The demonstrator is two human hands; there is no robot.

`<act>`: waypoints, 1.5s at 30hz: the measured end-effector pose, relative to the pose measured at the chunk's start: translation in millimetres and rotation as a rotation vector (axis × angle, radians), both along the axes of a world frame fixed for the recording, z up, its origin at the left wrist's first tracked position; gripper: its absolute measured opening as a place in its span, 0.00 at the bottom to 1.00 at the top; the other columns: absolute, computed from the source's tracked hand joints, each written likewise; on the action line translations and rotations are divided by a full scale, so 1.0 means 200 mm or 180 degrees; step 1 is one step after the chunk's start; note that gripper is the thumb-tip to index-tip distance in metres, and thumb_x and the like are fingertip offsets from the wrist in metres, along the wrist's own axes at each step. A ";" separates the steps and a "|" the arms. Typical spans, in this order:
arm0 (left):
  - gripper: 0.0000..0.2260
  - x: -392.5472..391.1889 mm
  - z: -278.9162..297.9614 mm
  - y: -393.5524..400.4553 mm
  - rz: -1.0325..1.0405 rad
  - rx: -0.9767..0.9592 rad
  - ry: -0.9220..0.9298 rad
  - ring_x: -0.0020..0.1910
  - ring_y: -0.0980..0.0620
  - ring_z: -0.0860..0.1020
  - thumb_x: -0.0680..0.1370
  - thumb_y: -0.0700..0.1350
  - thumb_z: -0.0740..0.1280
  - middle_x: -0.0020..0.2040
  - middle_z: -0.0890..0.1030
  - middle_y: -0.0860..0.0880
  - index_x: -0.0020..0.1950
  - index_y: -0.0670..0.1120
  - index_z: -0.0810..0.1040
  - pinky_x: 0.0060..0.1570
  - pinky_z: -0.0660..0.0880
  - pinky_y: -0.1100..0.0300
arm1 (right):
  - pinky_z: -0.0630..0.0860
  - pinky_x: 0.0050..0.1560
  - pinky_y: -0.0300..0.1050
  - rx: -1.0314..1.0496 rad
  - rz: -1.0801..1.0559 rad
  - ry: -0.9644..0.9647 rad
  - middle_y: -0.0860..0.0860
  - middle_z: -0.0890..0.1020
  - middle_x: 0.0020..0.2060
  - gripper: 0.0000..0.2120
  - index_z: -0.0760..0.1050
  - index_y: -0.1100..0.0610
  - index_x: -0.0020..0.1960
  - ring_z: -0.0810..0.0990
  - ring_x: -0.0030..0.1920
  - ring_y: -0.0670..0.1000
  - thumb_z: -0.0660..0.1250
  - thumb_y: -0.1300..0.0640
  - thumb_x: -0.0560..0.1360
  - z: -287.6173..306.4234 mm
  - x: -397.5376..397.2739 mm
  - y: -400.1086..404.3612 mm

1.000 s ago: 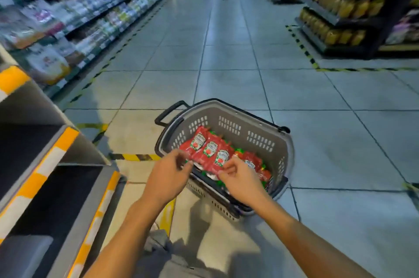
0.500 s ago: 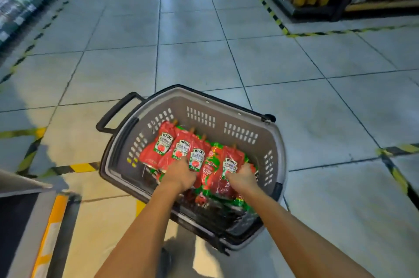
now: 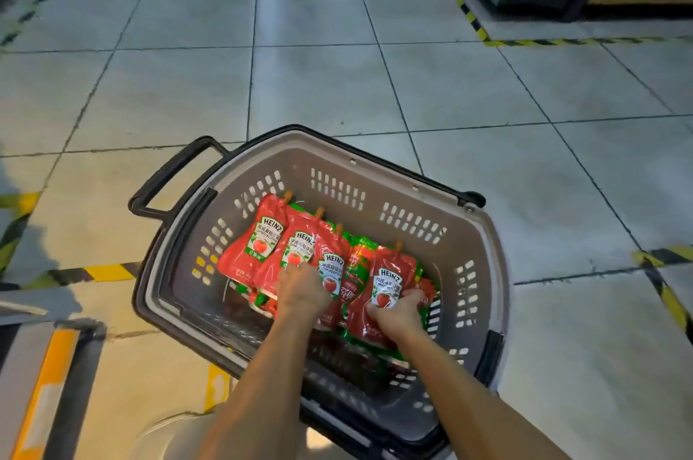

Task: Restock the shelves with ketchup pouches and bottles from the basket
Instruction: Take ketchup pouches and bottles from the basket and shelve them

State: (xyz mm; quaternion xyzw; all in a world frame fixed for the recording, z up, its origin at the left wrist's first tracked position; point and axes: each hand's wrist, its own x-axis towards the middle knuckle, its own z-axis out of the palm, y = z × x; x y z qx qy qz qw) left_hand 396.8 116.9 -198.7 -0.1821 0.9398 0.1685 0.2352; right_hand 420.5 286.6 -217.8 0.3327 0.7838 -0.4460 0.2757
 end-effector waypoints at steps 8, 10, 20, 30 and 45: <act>0.20 0.06 0.10 0.04 0.0425 0.0766 0.0202 0.53 0.43 0.79 0.77 0.37 0.69 0.57 0.79 0.42 0.65 0.40 0.66 0.56 0.78 0.48 | 0.81 0.57 0.58 -0.0436 -0.0181 -0.0061 0.57 0.85 0.50 0.18 0.79 0.61 0.58 0.84 0.51 0.59 0.78 0.62 0.70 0.02 0.04 -0.01; 0.17 0.09 0.17 0.02 0.0508 0.0847 0.0320 0.51 0.44 0.80 0.77 0.38 0.69 0.54 0.79 0.43 0.63 0.41 0.68 0.52 0.79 0.49 | 0.81 0.56 0.58 -0.0391 -0.0152 0.0038 0.56 0.85 0.49 0.17 0.79 0.59 0.57 0.84 0.50 0.58 0.78 0.61 0.70 0.07 0.06 0.00; 0.20 0.49 0.85 -0.24 0.1721 0.1880 0.1708 0.50 0.47 0.82 0.69 0.37 0.77 0.53 0.83 0.47 0.55 0.48 0.72 0.55 0.79 0.44 | 0.84 0.47 0.52 -0.1471 0.0147 0.1183 0.52 0.87 0.46 0.13 0.79 0.52 0.55 0.87 0.44 0.54 0.76 0.60 0.73 0.73 0.28 -0.12; 0.19 1.48 1.45 -0.53 0.3053 0.2344 0.3150 0.46 0.51 0.85 0.72 0.30 0.74 0.49 0.86 0.48 0.55 0.48 0.75 0.40 0.80 0.57 | 0.83 0.42 0.44 -0.2584 0.1589 0.1594 0.52 0.88 0.45 0.12 0.81 0.57 0.54 0.87 0.45 0.51 0.76 0.65 0.72 1.36 0.79 -0.62; 0.18 3.11 1.45 -0.65 0.4834 0.1591 0.4290 0.41 0.58 0.84 0.73 0.27 0.71 0.44 0.87 0.53 0.56 0.45 0.79 0.34 0.77 0.66 | 0.78 0.33 0.38 -0.3229 0.3873 0.1214 0.51 0.88 0.39 0.08 0.83 0.55 0.48 0.86 0.37 0.48 0.77 0.63 0.70 1.53 1.91 -1.34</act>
